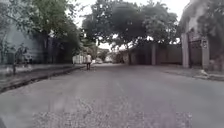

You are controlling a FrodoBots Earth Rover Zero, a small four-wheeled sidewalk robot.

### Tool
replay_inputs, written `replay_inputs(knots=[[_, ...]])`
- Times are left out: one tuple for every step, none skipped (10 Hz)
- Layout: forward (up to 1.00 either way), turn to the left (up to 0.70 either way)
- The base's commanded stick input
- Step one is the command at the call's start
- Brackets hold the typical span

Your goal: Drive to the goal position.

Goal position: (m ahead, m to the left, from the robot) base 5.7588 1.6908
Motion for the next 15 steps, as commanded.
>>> replay_inputs(knots=[[1.0,0.02],[1.0,0.02],[1.0,0.02],[1.0,0.02],[1.0,0.02],[1.0,0.02],[1.0,0.02],[1.0,0.02],[1.0,0.42],[1.0,0.3],[1.0,0.02],[1.0,0.02],[1.0,0.02],[1.0,0.02],[1.0,0.02]])
